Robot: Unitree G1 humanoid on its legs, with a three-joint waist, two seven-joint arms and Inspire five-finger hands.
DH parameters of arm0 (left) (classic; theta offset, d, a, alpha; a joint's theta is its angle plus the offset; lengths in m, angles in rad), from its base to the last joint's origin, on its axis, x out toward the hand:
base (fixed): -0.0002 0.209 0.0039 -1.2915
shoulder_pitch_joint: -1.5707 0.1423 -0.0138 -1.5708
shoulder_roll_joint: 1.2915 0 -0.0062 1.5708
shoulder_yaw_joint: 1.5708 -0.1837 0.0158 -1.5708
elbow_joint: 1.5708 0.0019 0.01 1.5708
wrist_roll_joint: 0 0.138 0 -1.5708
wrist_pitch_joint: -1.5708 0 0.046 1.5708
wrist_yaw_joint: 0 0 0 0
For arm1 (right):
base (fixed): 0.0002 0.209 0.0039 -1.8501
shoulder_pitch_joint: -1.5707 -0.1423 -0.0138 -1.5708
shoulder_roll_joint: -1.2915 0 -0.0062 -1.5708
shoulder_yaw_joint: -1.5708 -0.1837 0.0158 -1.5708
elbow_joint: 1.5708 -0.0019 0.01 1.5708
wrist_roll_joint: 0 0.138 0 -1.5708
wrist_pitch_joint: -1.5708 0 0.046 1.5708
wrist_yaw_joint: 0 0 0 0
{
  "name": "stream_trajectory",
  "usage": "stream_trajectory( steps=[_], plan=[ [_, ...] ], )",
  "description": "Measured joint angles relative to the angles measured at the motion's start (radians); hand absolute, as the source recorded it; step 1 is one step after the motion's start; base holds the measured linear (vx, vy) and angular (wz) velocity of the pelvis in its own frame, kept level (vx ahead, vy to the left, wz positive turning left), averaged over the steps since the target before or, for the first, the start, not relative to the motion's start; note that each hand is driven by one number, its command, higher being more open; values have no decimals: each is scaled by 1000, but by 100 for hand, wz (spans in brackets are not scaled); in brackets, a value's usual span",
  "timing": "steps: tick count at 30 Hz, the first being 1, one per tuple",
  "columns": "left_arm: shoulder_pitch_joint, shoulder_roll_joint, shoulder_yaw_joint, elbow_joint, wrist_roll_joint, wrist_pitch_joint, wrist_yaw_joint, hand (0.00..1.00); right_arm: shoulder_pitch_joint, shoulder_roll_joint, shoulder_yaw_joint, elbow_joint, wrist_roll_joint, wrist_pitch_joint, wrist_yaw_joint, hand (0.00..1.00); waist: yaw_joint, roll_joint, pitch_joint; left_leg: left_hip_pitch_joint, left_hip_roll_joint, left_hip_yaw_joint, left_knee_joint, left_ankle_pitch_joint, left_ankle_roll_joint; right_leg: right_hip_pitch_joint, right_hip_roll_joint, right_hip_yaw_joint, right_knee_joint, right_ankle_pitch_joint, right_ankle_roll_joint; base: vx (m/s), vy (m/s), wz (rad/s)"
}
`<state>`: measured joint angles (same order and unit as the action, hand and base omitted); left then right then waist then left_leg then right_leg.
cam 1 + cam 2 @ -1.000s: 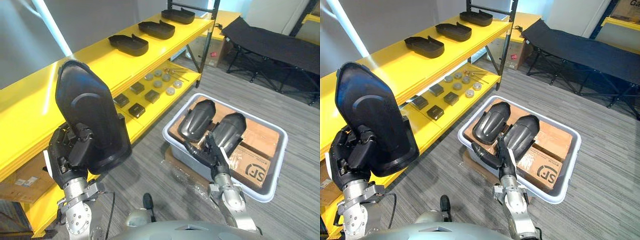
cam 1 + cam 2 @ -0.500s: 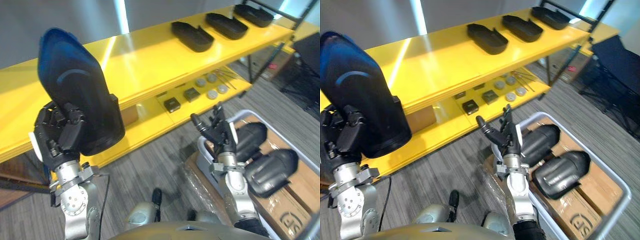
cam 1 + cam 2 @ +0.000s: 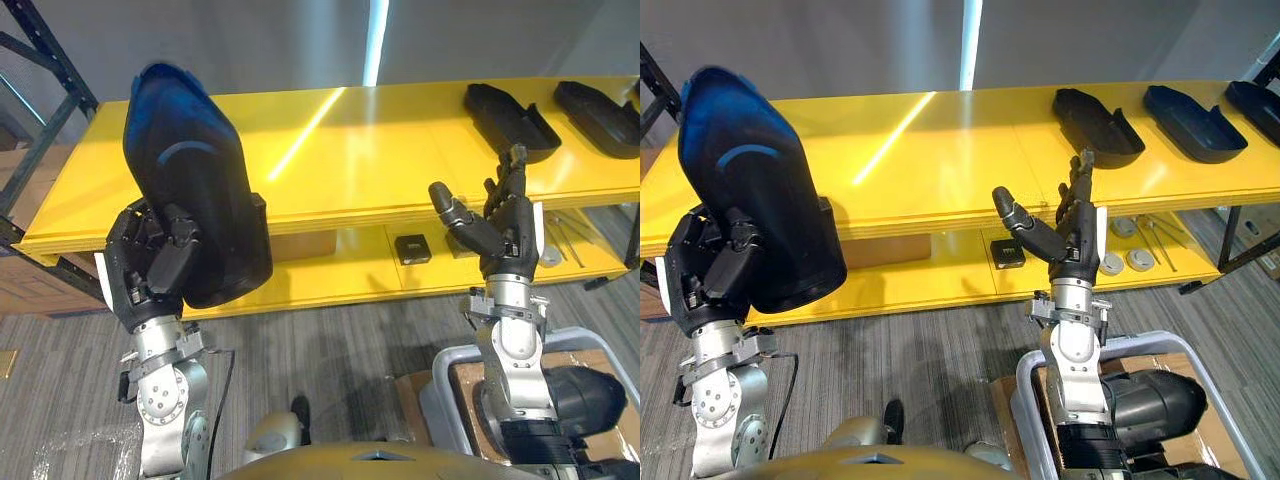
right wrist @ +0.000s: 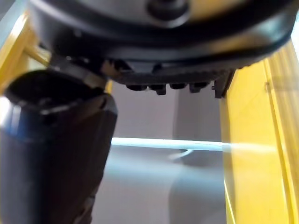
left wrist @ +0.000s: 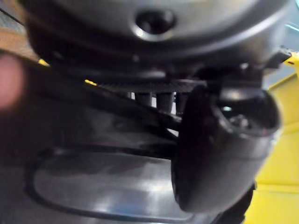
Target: Walk over and take three plastic housings, then place them on the shelf
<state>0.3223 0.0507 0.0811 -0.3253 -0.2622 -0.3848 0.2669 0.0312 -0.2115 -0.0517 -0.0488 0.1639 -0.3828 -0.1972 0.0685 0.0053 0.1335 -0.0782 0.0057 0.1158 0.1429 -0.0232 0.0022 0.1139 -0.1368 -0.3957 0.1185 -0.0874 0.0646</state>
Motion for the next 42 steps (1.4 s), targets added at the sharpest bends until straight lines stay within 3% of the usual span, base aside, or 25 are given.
stream_trajectory(
  steps=[8,10,12,14,15,16,17,19,21,22,25,26,27,28,29,30,33,37,42],
  plan=[
    [1,7,-20,-1,-2,0,-36,0,50,95,-19,-7,1,-20,-18,100,-27,-4,-1,53,-9,31,-90,24,-1,4,-4,48,-16,7,-8,-6,5,-12],
    [3,7,-35,-1,-2,0,-41,0,72,102,-18,-8,1,-25,-20,100,-37,-3,0,42,-7,46,-67,-1,-7,1,-5,56,-18,6,-8,-44,8,-11],
    [6,7,-46,-1,-2,0,-52,0,90,100,-17,-15,5,-25,-13,100,-41,8,6,-24,25,69,112,-98,-13,-1,12,81,-1,-33,-3,-73,-8,-38],
    [7,8,-58,3,-1,0,-49,0,117,97,-16,-43,20,-35,-8,100,-46,39,24,-44,63,80,226,-131,-18,8,35,104,20,-61,-19,-84,-9,-33],
    [2,9,-59,3,22,-1,-43,0,135,96,-14,-49,43,-62,-3,100,-55,58,41,-107,97,69,385,-140,-32,9,43,119,32,-71,-16,-139,60,-33],
    [5,9,-57,4,60,-1,-24,0,143,89,-16,-49,60,-65,7,100,-61,72,55,-151,126,64,510,-123,-75,16,48,143,53,-82,-18,-135,63,-36],
    [5,10,-51,4,80,-1,-10,0,147,88,-20,-49,60,-65,18,100,-64,66,63,-167,131,66,544,-107,-97,25,41,154,56,-81,-21,-28,43,-54],
    [-8,40,-42,4,115,-5,15,0,165,91,-40,-63,67,-82,58,100,-85,63,60,-148,146,77,455,-125,-66,27,3,160,57,-73,-16,48,47,-33],
    [-33,58,-50,4,121,-8,14,0,180,91,-52,-96,111,-92,74,100,-106,61,61,-123,176,76,287,-113,-61,16,-31,184,73,-79,-7,49,120,-24],
    [-50,59,-68,4,119,-8,15,0,195,90,-55,-120,119,-103,80,100,-107,56,61,-105,194,68,182,-78,-69,0,-59,206,91,-87,7,73,189,-41],
    [-60,59,-104,5,118,-7,13,0,196,87,-48,-126,120,-127,88,100,-112,60,57,-57,214,33,92,-22,-101,-16,-105,269,134,-107,65,164,387,-58],
    [-52,58,-120,4,116,-7,12,0,195,74,-36,-125,120,-127,88,100,-108,82,42,-21,214,3,82,-20,-101,-21,-110,307,140,-116,93,171,470,-86],
    [-51,68,-122,7,109,-3,7,0,190,73,-13,-112,119,-127,84,100,-106,72,25,-12,184,-7,100,7,-165,-27,-132,339,135,-113,124,166,471,-77],
    [-50,75,-121,6,100,5,0,0,198,84,5,-111,119,-125,75,100,-106,54,9,-11,157,8,111,-7,-146,-25,-161,348,120,-106,125,164,418,-48],
    [-52,77,-119,1,61,23,-24,0,205,107,34,-106,119,-125,55,100,-105,13,-15,-15,127,36,114,-27,-126,-26,-202,345,91,-65,133,141,343,-36],
    [-59,74,-118,1,19,46,-35,0,193,120,70,-90,118,-125,50,100,-101,4,-20,-7,125,64,114,-33,-113,-38,-210,316,81,-1,119,127,314,-40],
    [-61,79,-77,1,-25,99,-49,0,171,157,135,-71,97,-124,38,100,-88,4,-19,42,133,122,73,-30,-96,-43,-206,188,43,108,111,66,222,-53],
    [-93,85,-19,0,-101,124,-34,0,153,170,148,-70,44,-111,54,100,-90,-22,-33,48,129,175,61,-36,-92,-43,-174,138,-43,127,100,-13,43,-41],
    [-148,80,-30,-26,-172,142,-4,0,185,125,113,-20,-13,-72,70,100,-107,7,-33,49,145,173,17,-17,-113,-57,-153,123,-52,92,95,-65,-75,-4]
  ],
)
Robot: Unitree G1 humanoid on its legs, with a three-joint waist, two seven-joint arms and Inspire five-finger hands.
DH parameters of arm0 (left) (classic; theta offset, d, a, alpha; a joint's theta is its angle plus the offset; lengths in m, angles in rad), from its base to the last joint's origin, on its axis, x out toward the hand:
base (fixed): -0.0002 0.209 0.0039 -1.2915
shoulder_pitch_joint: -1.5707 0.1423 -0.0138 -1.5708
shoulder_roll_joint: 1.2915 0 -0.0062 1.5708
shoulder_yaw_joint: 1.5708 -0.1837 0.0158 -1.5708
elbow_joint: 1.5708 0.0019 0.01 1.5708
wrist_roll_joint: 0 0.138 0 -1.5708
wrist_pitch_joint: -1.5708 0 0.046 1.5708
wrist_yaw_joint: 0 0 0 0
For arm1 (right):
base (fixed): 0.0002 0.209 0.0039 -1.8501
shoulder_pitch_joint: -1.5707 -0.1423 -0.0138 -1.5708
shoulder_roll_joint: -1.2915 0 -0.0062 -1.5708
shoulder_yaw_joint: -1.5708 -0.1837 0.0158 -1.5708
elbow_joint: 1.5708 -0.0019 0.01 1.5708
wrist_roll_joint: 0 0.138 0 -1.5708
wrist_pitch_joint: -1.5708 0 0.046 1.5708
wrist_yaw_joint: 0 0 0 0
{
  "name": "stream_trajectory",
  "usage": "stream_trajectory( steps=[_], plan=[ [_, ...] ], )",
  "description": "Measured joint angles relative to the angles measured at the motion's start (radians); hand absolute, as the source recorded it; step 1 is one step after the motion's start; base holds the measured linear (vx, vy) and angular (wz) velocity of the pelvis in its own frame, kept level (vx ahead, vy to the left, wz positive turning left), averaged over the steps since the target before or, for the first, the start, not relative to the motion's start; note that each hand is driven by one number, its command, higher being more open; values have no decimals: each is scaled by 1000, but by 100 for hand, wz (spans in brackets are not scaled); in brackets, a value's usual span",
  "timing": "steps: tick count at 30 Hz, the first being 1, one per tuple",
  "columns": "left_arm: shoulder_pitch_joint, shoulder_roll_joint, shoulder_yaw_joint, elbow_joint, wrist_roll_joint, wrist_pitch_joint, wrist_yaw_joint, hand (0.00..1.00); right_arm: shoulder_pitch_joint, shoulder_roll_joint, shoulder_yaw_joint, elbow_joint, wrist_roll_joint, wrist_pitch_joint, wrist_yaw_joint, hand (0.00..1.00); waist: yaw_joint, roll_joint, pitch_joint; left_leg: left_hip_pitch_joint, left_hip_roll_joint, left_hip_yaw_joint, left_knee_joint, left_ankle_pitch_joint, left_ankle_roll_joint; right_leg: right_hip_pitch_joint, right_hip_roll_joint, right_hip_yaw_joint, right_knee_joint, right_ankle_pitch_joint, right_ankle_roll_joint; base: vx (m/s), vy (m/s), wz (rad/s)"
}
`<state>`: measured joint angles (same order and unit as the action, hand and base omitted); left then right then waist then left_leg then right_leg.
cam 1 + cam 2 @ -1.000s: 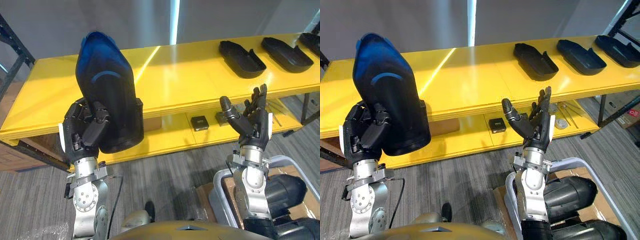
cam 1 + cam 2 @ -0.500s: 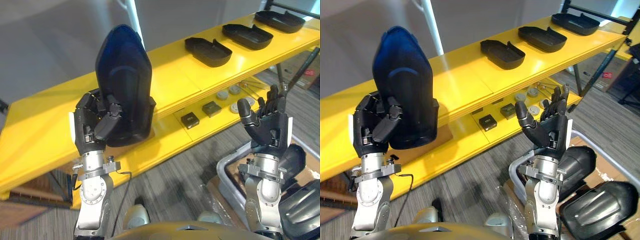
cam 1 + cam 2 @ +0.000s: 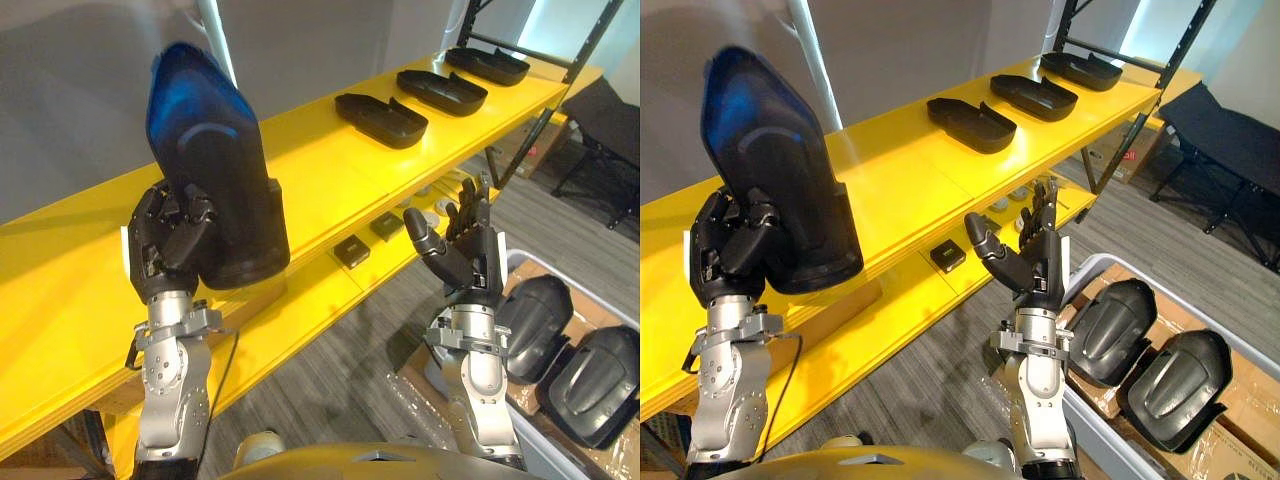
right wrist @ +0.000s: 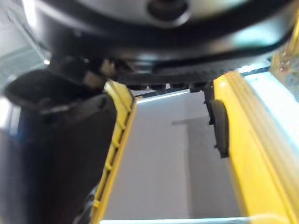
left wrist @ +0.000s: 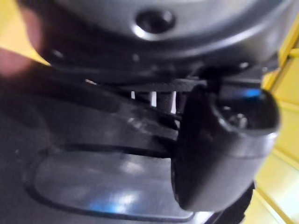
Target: Walk over and take three plastic housings, then place them on the shelf
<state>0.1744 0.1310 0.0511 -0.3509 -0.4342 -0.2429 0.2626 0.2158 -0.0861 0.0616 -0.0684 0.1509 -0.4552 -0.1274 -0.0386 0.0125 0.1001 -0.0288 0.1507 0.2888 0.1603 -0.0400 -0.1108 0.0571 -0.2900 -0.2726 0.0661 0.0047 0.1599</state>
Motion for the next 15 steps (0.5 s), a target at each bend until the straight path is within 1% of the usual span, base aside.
stream_trajectory(
  steps=[1,3,4,7,8,10,11,14,15],
  plan=[
    [-17,-1,0,-32,-1,14,13,0,18,-8,-11,24,7,14,24,100,-4,13,-3,2,8,-4,-30,30,-8,-5,14,-2,-3,1,-1,-14,-105,-1],
    [-44,-1,4,-59,-20,20,33,0,28,-18,-15,42,20,35,33,100,-17,20,-5,4,20,-10,-51,49,-14,-4,31,-11,-7,5,-1,11,-93,6],
    [-74,-1,7,-61,-61,32,42,0,30,-21,-12,55,24,36,35,100,-20,22,-6,11,26,-10,-71,64,-20,-3,39,-15,-10,14,5,12,-73,3],
    [-151,-1,23,-41,-186,49,70,0,29,-24,28,56,54,43,50,100,-21,21,-6,41,32,-3,-137,98,-27,-2,55,-15,-17,18,1,8,-43,-4],
    [-165,0,27,-32,-203,53,76,0,29,-24,39,56,54,46,54,100,-21,21,-6,47,32,-1,-148,104,-28,-2,56,-14,-17,18,1,-1,-21,-4],
    [-223,2,44,26,-242,66,108,0,30,-26,93,57,54,76,67,100,-22,20,-7,68,30,8,-188,125,-28,-3,60,-10,-19,18,1,-8,-7,-6],
    [-239,4,45,43,-247,75,120,0,31,-26,107,60,54,82,73,100,-22,19,-7,73,30,11,-197,128,-29,-3,61,-8,-19,18,1,-15,2,-5],
    [-334,37,47,180,-285,103,172,0,40,-26,173,78,54,108,95,100,-22,17,-8,90,29,26,-226,141,-29,-6,66,2,-21,19,0,-18,7,-8],
    [-375,54,55,246,-318,124,186,0,46,-26,194,88,53,115,106,100,-25,17,-8,101,28,35,-240,146,-29,-7,67,8,-21,20,0,-7,9,-18]
  ],
)
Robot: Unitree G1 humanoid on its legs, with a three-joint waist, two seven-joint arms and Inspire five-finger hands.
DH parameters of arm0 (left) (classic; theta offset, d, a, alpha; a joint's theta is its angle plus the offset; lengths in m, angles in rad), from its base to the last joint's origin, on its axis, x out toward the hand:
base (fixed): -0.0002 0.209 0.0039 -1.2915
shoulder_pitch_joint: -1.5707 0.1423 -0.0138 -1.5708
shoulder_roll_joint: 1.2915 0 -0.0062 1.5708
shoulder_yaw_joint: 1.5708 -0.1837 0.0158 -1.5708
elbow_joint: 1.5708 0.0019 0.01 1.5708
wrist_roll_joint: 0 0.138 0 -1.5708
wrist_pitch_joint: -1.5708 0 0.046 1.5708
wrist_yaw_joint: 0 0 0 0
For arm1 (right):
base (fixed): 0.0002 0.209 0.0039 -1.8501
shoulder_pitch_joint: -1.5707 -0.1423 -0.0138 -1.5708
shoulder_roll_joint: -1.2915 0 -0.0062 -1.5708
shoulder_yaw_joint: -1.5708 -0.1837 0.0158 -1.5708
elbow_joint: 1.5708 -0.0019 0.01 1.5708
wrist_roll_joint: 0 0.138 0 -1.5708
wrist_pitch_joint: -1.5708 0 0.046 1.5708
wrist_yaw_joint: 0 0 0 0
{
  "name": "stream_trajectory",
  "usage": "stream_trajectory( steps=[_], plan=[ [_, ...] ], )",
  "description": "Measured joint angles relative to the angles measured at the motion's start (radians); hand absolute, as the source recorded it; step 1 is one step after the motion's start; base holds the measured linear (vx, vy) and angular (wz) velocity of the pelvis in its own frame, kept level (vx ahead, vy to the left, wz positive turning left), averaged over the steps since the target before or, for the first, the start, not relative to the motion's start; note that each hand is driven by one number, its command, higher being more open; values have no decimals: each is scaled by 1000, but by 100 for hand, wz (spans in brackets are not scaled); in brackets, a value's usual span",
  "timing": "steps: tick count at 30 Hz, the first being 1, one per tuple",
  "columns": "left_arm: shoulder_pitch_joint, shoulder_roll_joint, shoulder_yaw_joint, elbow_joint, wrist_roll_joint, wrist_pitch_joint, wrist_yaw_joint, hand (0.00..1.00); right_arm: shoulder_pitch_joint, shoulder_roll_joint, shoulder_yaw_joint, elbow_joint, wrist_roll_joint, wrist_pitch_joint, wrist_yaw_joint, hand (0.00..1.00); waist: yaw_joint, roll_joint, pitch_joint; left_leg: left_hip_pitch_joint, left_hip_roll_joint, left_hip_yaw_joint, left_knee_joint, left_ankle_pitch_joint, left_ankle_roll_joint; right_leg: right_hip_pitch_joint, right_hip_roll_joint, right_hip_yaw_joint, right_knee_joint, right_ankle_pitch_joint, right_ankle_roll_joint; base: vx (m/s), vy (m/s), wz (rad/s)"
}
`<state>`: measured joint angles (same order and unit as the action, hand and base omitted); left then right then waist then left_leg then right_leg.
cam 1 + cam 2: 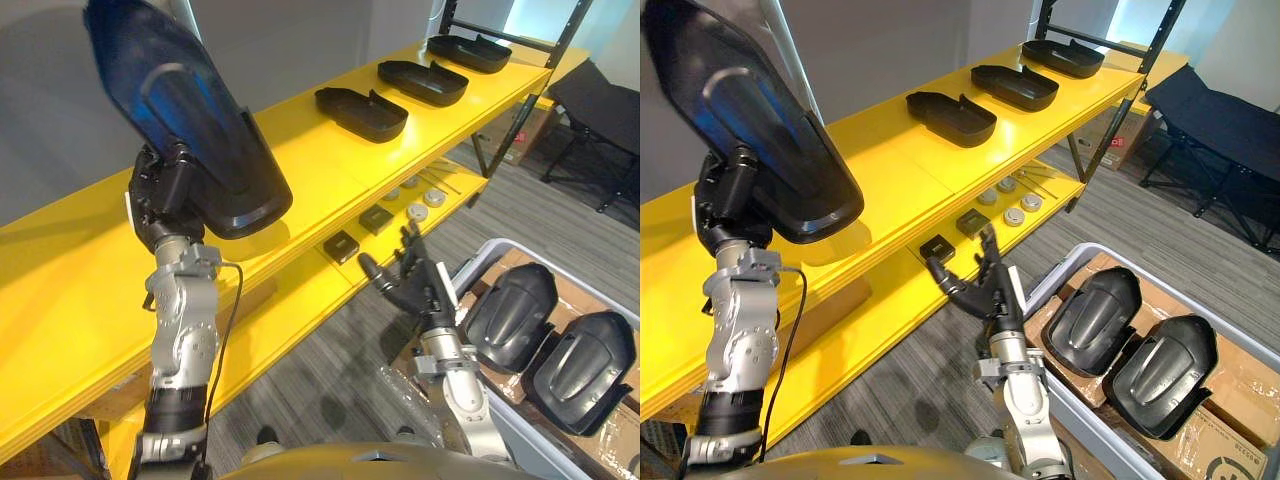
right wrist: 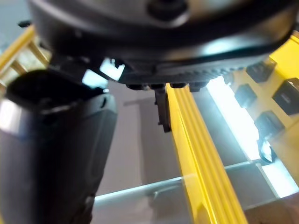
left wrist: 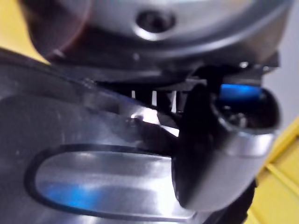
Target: Walk over and take three plastic housings, then place them on the shelf
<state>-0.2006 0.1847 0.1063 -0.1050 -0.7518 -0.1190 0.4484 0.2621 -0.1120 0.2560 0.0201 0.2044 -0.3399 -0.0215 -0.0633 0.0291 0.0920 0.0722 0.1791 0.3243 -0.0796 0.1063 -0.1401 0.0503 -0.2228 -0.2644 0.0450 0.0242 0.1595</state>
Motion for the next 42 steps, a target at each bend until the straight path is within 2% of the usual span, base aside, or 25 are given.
stream_trajectory(
  steps=[3,7,10,12,18,22,29,31,37,41,42],
  plan=[
    [-54,31,12,110,-30,25,36,0,11,1,35,25,0,5,21,100,-20,-6,-3,8,-1,23,-3,1,0,-11,0,24,0,4,0,-2,13,-23],
    [-122,59,10,198,37,104,88,0,50,-4,51,24,-1,21,21,100,-49,-9,-5,8,-1,51,-3,1,0,-27,4,52,-13,17,0,6,7,-20],
    [-170,69,-3,253,57,154,88,0,80,-8,55,24,-1,36,10,100,-63,-9,-5,8,4,62,-3,1,0,-35,9,64,-13,20,-2,-11,-5,-12],
    [-186,70,-11,284,56,166,88,0,91,-11,63,24,-1,47,6,100,-76,-8,-4,8,5,67,-3,1,0,-38,11,68,-13,20,-4,-21,-6,-9],
    [-236,84,-39,428,83,211,121,0,110,-31,78,23,-1,51,-11,100,-79,-8,-3,6,6,88,-3,1,0,-55,15,98,-25,34,-5,-20,0,-12],
    [-275,104,-42,498,99,213,195,0,108,-51,91,22,0,54,-34,100,-78,-12,5,-2,6,100,-3,1,0,-69,16,109,-30,40,-5,-10,1,-8],
    [-406,189,23,580,138,201,307,0,93,-53,141,0,-1,69,-57,100,-85,-35,73,-29,7,107,11,2,2,-98,16,121,-27,49,-5,6,1,-3],
    [-442,225,31,593,134,179,330,0,89,-57,149,-21,0,70,-58,100,-86,-40,107,-34,8,109,20,0,2,-101,16,124,-27,50,-5,4,1,-2],
    [-523,267,54,610,130,134,394,0,52,-87,168,-94,0,70,-73,100,-90,-55,167,-81,11,109,44,-4,4,-139,16,131,-26,58,-7,1,-1,-1],
    [-542,289,49,633,112,136,375,0,39,-89,178,-112,9,70,-77,100,-93,-54,191,-98,16,109,67,-16,5,-152,16,133,-21,58,-8,1,0,-1],
    [-543,298,49,638,112,140,358,100,37,-89,181,-112,9,71,-77,100,-93,-51,195,-101,18,109,76,-21,5,-153,16,135,-19,58,-8,7,-4,-4]
  ],
)
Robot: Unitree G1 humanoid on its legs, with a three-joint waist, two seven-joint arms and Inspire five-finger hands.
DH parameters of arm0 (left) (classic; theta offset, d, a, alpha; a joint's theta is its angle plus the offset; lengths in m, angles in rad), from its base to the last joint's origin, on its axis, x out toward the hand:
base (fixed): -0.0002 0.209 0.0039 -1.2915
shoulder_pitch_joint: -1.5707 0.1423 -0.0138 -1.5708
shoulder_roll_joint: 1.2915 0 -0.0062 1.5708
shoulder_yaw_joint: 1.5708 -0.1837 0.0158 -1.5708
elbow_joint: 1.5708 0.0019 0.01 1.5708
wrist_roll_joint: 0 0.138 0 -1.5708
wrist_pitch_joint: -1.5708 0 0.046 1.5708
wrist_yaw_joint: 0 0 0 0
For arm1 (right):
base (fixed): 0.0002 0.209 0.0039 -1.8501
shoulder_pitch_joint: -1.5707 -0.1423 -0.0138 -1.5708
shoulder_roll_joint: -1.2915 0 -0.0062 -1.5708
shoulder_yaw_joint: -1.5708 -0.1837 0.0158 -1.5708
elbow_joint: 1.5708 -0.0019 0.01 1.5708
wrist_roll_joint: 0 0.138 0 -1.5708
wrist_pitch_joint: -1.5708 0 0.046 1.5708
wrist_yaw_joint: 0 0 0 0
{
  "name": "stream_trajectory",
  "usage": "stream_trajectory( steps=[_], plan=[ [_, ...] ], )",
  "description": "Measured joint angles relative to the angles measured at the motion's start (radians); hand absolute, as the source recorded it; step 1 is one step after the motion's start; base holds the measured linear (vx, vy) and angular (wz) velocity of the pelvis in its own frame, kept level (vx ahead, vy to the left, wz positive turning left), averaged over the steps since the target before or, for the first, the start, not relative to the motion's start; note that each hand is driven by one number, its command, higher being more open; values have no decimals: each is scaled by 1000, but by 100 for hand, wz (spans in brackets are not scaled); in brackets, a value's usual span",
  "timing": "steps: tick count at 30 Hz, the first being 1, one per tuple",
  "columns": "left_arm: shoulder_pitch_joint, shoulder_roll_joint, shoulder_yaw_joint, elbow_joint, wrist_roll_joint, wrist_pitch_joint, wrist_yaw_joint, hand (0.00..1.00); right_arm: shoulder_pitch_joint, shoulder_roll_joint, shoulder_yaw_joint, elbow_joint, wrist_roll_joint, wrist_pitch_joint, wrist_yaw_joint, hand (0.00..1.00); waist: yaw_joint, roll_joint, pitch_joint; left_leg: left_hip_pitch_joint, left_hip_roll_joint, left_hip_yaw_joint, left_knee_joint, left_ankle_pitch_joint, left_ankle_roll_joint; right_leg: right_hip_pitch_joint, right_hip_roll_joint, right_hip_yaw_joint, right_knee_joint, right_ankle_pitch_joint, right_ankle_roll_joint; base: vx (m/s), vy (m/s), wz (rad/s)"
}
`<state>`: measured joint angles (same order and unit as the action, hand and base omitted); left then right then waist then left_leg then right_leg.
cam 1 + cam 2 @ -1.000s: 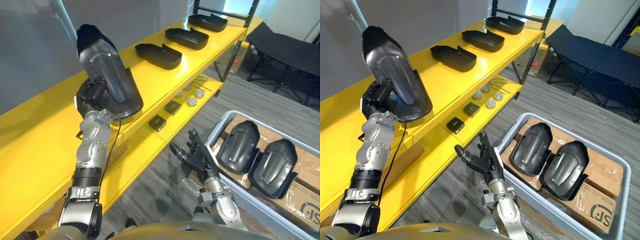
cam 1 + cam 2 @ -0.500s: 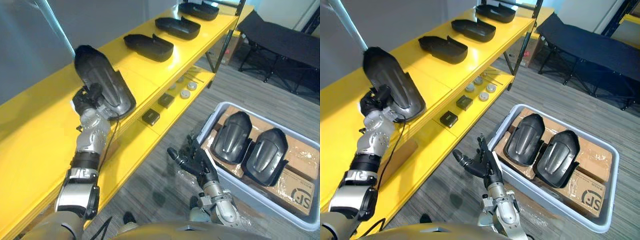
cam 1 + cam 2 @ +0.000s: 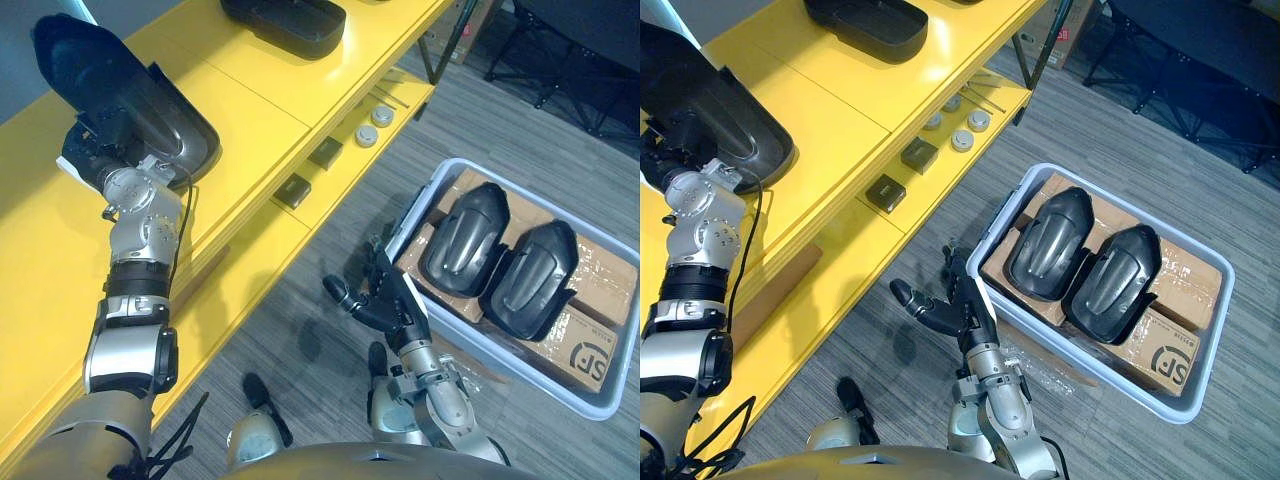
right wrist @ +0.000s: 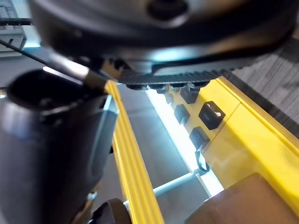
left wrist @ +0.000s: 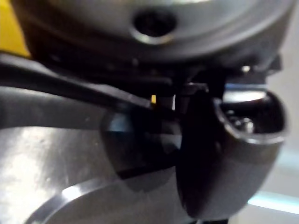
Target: Walk over and take three plastic housings, then place them on the shelf
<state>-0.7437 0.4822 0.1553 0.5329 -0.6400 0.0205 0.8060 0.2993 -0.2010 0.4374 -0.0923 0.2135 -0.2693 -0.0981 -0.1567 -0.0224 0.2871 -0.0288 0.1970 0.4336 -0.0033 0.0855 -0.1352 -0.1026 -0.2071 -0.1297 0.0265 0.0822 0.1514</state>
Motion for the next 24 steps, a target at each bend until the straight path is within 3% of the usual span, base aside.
stream_trajectory(
  steps=[11,21,24],
  plan=[
    [-4,69,-85,50,-32,66,-133,100,0,-6,7,0,0,4,-3,100,4,7,25,1,7,-4,39,-19,3,7,-2,2,22,-7,-7,-23,2,-1],
    [-9,77,-101,70,-34,85,-127,100,-1,-37,9,0,0,5,-26,100,-1,22,34,5,7,-22,41,-17,4,23,-4,-12,23,-5,-4,2,2,3],
    [-8,77,-98,106,-29,59,-51,100,1,-37,21,0,0,5,-39,100,-10,22,34,19,7,-24,41,-17,4,39,-4,-14,22,-5,-4,-3,2,1]
  ],
)
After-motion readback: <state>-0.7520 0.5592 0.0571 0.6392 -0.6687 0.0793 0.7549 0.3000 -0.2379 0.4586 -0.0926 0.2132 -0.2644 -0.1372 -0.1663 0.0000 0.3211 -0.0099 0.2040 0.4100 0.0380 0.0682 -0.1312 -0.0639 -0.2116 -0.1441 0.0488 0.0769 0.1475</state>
